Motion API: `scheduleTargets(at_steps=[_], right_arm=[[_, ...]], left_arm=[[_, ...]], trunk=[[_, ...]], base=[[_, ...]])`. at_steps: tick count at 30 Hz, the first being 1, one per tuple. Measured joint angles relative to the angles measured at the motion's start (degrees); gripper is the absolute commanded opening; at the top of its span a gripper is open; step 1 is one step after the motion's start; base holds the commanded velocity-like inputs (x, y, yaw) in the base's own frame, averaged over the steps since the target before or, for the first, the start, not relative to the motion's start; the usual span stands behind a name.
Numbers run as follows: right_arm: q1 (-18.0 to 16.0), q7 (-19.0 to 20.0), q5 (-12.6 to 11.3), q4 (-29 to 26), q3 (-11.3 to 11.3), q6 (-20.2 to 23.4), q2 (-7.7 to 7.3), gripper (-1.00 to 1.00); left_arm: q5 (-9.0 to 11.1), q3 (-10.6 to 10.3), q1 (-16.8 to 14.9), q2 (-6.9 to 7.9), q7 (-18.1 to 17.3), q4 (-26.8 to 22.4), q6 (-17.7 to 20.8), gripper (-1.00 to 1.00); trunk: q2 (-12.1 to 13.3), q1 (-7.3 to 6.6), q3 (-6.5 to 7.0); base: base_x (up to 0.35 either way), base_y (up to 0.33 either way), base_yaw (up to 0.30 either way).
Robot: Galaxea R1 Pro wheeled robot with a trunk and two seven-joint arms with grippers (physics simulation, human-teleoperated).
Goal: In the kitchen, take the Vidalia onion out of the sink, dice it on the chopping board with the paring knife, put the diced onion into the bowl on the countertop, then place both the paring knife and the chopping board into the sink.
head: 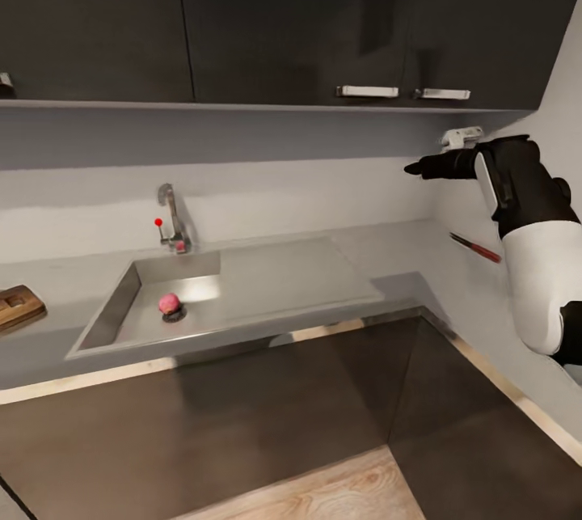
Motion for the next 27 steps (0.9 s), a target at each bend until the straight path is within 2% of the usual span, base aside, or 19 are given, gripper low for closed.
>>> scheduleTargets(at_steps=[8, 15, 27], right_arm=[[0.1, 0.0, 0.1, 2.4, -0.1, -2.9, -2.92, 1.00], [0.1, 0.0, 0.0, 3.1, 0.0, -3.2, -3.30, 1.00], [0.1, -0.1, 0.1, 4.4, -0.1, -4.2, -3.48, 1.00]], left_arm=[[0.0, 0.0, 0.0, -0.01, 0.0, 0.0, 0.0, 1.00], [0.0, 0.0, 0.0, -0.11, 0.0, 0.0, 0.0, 1.00], [0.0, 0.0, 0.0, -0.07, 0.0, 0.1, 0.0, 1.00]], trunk=[[0.0, 0.02, -0.01], [0.0, 0.02, 0.02], [0.0, 0.02, 0.78]], base=[[0.114, -0.162, 0.003], [0.011, -0.016, -0.032], [0.000, -0.001, -0.182]])
